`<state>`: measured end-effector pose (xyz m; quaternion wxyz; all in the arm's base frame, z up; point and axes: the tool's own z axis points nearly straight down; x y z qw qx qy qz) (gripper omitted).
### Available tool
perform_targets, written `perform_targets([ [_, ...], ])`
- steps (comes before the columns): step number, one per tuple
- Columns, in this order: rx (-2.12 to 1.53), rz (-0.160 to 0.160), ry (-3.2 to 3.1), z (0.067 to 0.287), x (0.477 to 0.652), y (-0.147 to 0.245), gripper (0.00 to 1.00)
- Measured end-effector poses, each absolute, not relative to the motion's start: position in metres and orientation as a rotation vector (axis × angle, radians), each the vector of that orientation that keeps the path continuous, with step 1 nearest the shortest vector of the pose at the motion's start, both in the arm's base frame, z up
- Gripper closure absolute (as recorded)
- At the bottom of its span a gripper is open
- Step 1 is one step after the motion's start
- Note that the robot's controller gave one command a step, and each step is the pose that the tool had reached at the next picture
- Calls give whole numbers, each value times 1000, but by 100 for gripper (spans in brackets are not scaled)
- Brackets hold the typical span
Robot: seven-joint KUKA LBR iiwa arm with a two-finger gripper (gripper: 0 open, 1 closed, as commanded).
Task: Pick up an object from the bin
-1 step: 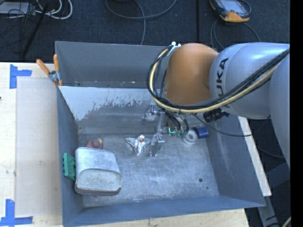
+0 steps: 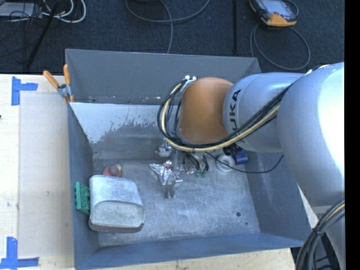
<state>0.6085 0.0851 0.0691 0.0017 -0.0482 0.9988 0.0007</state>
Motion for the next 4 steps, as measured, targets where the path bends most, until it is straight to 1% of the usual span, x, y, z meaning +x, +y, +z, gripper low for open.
perform_targets([
  [1, -112, 1, 3136, 102, 608, 89, 0],
  [2, -93, 1, 3139, 109, 605, 86, 0],
  [3, -138, 3, 3134, 71, 600, 84, 0],
  [4, -136, 2, 3138, 73, 601, 85, 0],
])
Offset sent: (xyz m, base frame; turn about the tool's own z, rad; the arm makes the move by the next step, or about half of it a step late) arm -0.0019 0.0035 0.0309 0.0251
